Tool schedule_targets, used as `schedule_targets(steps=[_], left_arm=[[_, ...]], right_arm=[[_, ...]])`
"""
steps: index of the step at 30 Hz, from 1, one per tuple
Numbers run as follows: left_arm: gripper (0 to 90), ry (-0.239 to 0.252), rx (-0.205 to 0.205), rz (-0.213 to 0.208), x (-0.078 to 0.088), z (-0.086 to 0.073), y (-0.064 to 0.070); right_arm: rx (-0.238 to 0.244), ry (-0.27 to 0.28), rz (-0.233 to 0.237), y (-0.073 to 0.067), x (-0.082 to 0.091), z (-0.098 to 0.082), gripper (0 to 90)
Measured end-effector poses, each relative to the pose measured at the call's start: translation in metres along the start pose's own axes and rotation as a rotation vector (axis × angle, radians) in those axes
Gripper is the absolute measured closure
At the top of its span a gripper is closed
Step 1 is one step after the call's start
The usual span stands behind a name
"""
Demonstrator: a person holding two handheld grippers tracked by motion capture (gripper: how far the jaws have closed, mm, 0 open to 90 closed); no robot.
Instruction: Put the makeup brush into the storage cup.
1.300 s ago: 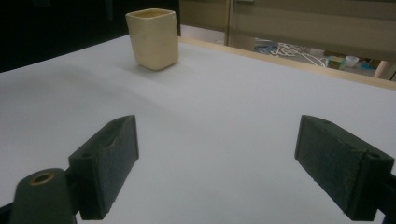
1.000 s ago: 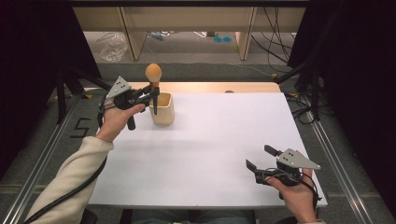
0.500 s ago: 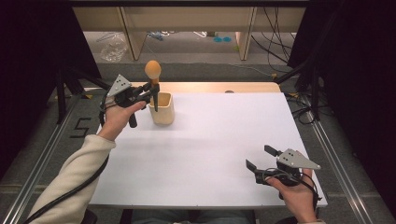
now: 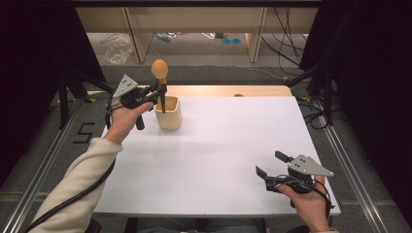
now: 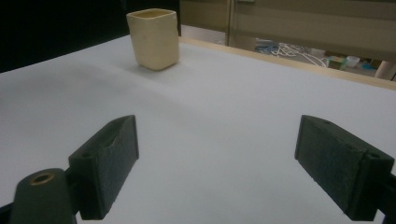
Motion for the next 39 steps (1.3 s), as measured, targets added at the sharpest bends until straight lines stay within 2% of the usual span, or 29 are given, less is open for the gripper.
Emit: schedule_targets(steps=[2, 9, 14, 16, 22, 28, 30, 32, 35, 39], left_arm=[[69.0, 0.003, 0.016, 0.0, -0.001, 0.0, 0.0], [69.0, 0.003, 0.004, 0.007, -0.004, 0.002, -0.003], [69.0, 0.007, 0.008, 0.012, -0.006, 0.004, -0.004], [69.0, 0.008, 0.021, 0.014, -0.007, 0.004, -0.005], [69.0, 0.007, 0.007, 0.012, -0.01, 0.005, -0.006], [69.0, 0.013, 0.011, 0.019, -0.013, 0.005, -0.007], [69.0, 0.011, 0.024, 0.024, -0.014, 0.005, -0.007], [69.0, 0.013, 0.009, 0.025, -0.014, 0.005, -0.009], [69.0, 0.018, 0.019, 0.025, -0.015, 0.006, -0.009], [69.0, 0.019, 0.011, 0.033, -0.017, 0.008, -0.011]], right_arm=[[0.001, 0.0, 0.0, 0.0, 0.0, 0.0, 14.6], [0.006, 0.006, -0.004, 0.0, -0.001, 0.0, 14.6], [0.004, 0.007, -0.003, 0.001, -0.001, 0.0, 14.6], [0.004, 0.007, -0.003, 0.0, -0.001, 0.0, 14.6], [0.002, 0.008, -0.002, 0.0, -0.001, 0.0, 14.6], [0.001, 0.007, -0.001, 0.0, -0.001, 0.0, 14.6], [0.001, 0.008, -0.001, 0.001, -0.001, 0.0, 14.6], [-0.002, 0.002, 0.0, 0.0, -0.001, 0.0, 14.6], [-0.002, 0.002, 0.0, 0.001, -0.001, 0.0, 14.7], [-0.003, 0.001, 0.0, 0.0, -0.001, 0.0, 14.6]])
Point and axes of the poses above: each handheld gripper's, and its own axes: x roughly backward along the jaws, z roughly out of its top, y roughly to its right, the point moved 6 cm from there along -x, roughly forward along the jaws, and after that the axes turned 7 degrees about -y, right-handed, at the moved point
